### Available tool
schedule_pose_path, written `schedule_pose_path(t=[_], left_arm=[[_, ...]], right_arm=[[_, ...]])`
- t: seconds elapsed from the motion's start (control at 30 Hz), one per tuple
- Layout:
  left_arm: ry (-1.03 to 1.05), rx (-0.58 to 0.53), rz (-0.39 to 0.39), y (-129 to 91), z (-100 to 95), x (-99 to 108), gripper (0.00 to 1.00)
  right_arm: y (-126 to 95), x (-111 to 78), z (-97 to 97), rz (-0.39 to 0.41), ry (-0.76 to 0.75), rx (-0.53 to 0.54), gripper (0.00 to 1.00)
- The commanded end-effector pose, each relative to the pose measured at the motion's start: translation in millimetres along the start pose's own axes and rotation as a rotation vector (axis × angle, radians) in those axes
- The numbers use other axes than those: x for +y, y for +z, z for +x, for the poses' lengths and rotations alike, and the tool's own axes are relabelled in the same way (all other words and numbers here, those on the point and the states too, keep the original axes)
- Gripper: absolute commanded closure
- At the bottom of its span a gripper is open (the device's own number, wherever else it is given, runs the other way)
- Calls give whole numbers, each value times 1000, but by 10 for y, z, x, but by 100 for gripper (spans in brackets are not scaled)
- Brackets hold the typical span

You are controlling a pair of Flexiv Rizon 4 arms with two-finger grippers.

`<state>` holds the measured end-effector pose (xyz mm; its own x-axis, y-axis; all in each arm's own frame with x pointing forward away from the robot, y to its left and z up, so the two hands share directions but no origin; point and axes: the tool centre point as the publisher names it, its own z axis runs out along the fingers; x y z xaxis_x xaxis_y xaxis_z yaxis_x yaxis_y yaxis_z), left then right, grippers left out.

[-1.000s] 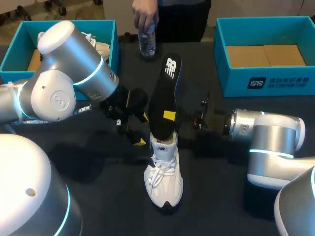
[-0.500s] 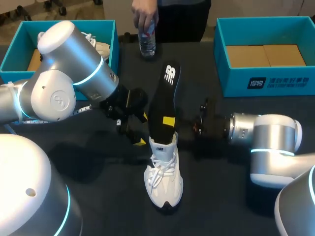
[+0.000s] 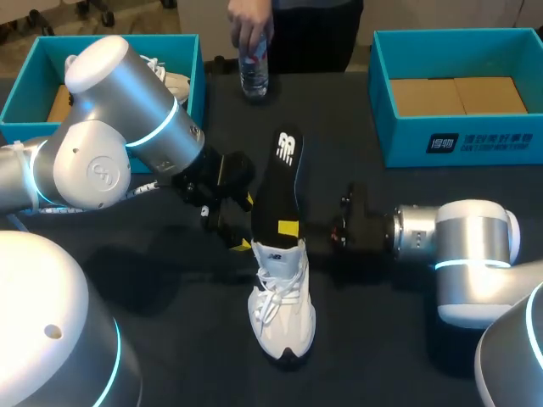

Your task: Take the shoe out of the shoebox, open the shoe tongue, remove and reinsert the insole, then place the shoe into the shoebox

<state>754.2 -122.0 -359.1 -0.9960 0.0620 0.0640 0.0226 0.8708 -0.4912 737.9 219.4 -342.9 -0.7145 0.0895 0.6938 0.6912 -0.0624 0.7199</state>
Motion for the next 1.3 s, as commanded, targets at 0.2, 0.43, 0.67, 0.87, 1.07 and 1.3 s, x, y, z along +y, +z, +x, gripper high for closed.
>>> schedule_pose_path(t=[0.2,0.43,0.67,0.87,1.07,1.3], left_arm=[[1,0,1,13,-2,4,0],[1,0,1,13,-2,4,0],[1,0,1,13,-2,4,0],[1,0,1,13,-2,4,0],[1,0,1,13,-2,4,0],[1,0,1,13,-2,4,0]], right_arm=[[31,-141,2,34,39,1,100],[44,-39,50,48,9,0,95],[59,26,65,69,-6,6,80],[71,87,105,84,-27,2,78],[113,164,111,104,-42,7,77],[126,288,88,116,-58,6,77]])
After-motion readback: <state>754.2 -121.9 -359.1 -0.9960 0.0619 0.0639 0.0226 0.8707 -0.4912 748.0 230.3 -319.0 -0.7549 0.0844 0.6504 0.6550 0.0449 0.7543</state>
